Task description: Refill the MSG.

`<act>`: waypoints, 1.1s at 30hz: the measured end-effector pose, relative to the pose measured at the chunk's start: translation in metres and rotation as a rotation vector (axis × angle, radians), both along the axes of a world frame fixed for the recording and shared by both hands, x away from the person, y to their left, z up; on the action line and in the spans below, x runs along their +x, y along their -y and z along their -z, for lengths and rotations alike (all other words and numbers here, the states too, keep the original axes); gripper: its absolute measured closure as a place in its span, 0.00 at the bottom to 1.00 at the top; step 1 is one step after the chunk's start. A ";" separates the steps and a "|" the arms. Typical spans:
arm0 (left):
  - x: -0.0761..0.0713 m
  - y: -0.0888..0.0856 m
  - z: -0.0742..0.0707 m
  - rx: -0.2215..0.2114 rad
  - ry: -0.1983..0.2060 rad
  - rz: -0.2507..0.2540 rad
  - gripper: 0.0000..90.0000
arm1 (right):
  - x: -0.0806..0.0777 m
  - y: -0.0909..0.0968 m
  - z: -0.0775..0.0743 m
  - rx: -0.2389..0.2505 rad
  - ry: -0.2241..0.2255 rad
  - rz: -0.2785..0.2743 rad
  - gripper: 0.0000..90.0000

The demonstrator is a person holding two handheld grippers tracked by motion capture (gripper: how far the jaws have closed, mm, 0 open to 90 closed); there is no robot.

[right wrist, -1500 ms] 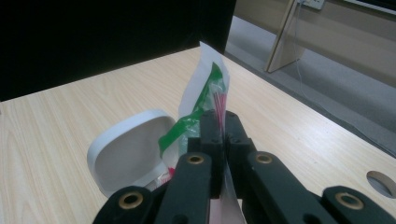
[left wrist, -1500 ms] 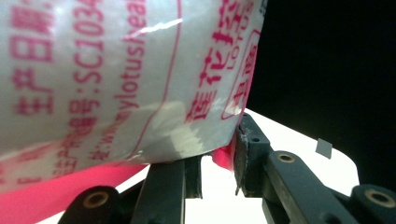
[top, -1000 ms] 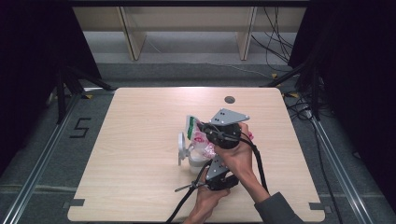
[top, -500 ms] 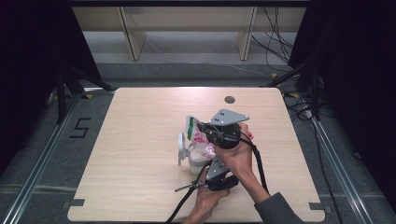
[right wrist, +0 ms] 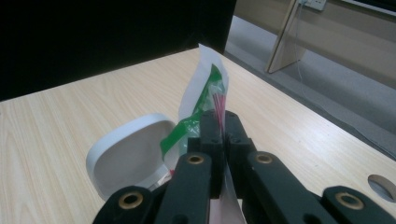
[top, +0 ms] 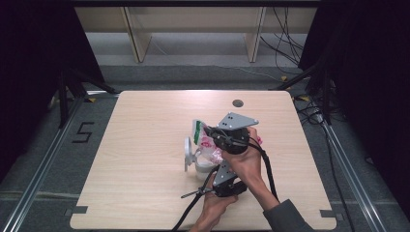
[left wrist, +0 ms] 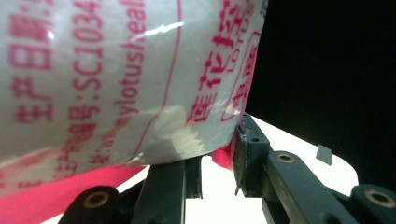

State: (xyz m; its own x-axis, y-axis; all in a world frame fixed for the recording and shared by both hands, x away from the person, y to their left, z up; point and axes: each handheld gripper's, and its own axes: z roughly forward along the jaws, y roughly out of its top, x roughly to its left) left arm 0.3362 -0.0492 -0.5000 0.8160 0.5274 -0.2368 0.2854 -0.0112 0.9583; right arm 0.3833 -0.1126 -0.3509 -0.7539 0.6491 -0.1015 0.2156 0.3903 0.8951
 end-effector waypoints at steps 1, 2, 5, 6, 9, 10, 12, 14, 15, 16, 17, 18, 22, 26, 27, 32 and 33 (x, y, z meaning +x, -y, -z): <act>0.000 0.001 0.001 -0.006 0.000 0.001 0.83 | 0.001 0.000 0.001 -0.012 0.002 -0.009 1.00; 0.000 0.001 0.001 -0.005 0.001 -0.001 0.83 | 0.001 -0.001 0.001 -0.022 0.002 -0.006 1.00; 0.001 0.000 0.000 -0.006 0.003 -0.003 0.83 | 0.000 -0.001 0.000 -0.004 -0.012 -0.018 1.00; 0.001 0.000 0.001 -0.004 0.001 -0.001 0.83 | 0.000 0.000 0.000 -0.011 0.005 -0.013 1.00; 0.001 0.000 0.001 -0.001 -0.001 -0.004 0.83 | 0.001 -0.003 0.003 -0.018 0.011 -0.005 1.00; 0.001 -0.001 0.001 -0.003 0.000 -0.006 0.83 | 0.000 -0.002 0.002 -0.010 -0.011 -0.009 1.00; 0.001 -0.001 0.001 0.000 -0.002 -0.003 0.83 | 0.000 -0.002 0.001 -0.002 -0.003 -0.012 1.00; 0.000 -0.001 0.001 -0.003 -0.003 -0.005 0.83 | 0.000 -0.004 0.003 -0.025 0.008 -0.010 1.00; 0.001 -0.001 0.000 -0.005 -0.003 -0.005 0.83 | 0.000 -0.004 0.002 -0.024 -0.012 -0.018 1.00; 0.001 -0.001 0.000 -0.009 0.000 -0.007 0.83 | 0.000 -0.004 0.002 -0.016 -0.012 -0.016 1.00; 0.001 -0.001 0.000 -0.004 -0.001 -0.007 0.83 | 0.000 -0.003 0.001 -0.017 -0.007 -0.020 1.00; 0.000 -0.001 0.001 -0.001 -0.002 -0.007 0.83 | 0.001 -0.003 0.001 -0.019 0.008 -0.016 1.00; 0.001 -0.001 0.000 -0.008 -0.001 -0.008 0.83 | -0.001 -0.004 0.001 -0.009 -0.019 -0.012 1.00; 0.000 0.000 0.000 -0.004 0.003 -0.005 0.83 | 0.000 -0.003 0.000 -0.028 -0.006 -0.015 1.00; 0.000 0.000 0.000 -0.001 0.003 -0.005 0.83 | 0.000 -0.002 0.000 -0.018 -0.011 -0.018 1.00; 0.000 0.000 0.000 -0.004 0.004 -0.008 0.83 | -0.001 -0.003 0.001 -0.016 -0.016 -0.021 1.00; 0.000 0.000 -0.001 -0.001 0.006 -0.008 0.83 | -0.001 -0.002 0.001 -0.004 -0.009 -0.018 1.00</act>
State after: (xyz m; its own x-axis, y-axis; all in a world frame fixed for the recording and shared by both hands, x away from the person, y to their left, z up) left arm 0.3359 -0.0490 -0.4995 0.8133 0.5334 -0.2324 0.2797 -0.0081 0.9601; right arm 0.3825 -0.1103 -0.3514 -0.7666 0.6347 -0.0974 0.2161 0.3979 0.8916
